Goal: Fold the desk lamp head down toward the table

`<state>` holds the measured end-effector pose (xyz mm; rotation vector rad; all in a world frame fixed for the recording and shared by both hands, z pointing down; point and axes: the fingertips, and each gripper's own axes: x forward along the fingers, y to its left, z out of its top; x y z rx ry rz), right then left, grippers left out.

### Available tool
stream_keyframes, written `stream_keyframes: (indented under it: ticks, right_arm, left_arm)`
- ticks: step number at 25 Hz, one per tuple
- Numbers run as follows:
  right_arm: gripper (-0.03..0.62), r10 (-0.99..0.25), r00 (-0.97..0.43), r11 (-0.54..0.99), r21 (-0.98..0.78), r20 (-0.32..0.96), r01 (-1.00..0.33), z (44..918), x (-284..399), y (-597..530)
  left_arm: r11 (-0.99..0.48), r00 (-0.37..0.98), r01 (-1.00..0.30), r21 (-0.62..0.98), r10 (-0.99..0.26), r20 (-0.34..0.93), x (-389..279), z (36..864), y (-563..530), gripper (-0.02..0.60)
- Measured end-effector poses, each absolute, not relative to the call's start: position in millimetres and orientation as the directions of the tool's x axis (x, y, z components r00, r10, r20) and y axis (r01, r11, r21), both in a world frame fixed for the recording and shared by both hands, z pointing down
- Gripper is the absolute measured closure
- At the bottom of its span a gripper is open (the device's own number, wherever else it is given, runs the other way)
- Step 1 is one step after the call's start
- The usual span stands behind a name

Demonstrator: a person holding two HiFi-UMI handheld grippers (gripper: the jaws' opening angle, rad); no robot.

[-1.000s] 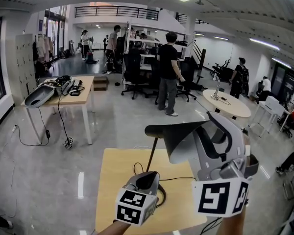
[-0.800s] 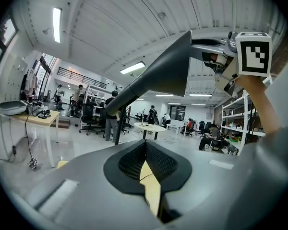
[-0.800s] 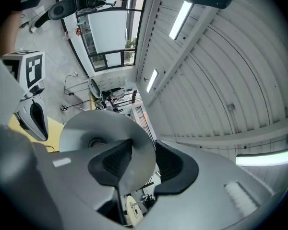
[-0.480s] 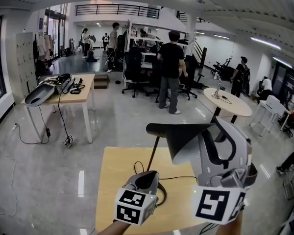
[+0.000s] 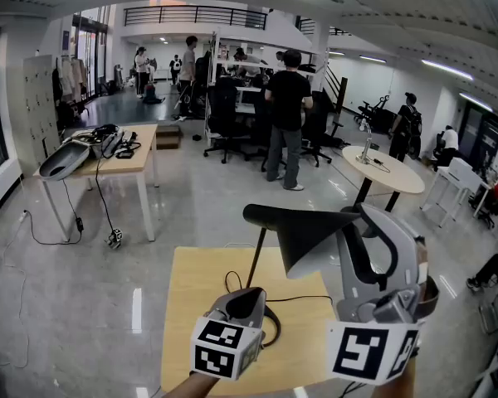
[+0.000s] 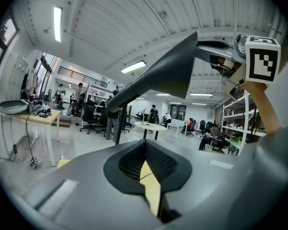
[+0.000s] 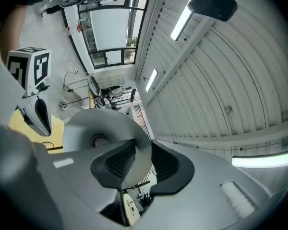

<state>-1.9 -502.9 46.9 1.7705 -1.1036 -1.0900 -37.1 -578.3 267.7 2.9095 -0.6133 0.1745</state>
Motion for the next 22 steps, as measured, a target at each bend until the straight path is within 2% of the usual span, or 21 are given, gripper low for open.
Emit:
stream_keyframes:
  ticks: [14, 22]
  right_arm:
    - [0.511, -0.934, 0.270, -0.312, 0.901, -0.233, -0.301, 62.3, 33.5, -454.9]
    - [0.530, -0.939, 0.271, -0.293, 0.905, -0.212, -0.308, 121.6, 26.4, -470.3]
  left_arm:
    - [-0.903, 0.912, -0.402, 0.151, -0.379, 0.156, -3.7, 259.9, -542.2, 0.571]
    - [-0.903, 0.912, -0.400, 0.155, -0.377, 0.160, -13.0, 295.9, -568.6, 0.571]
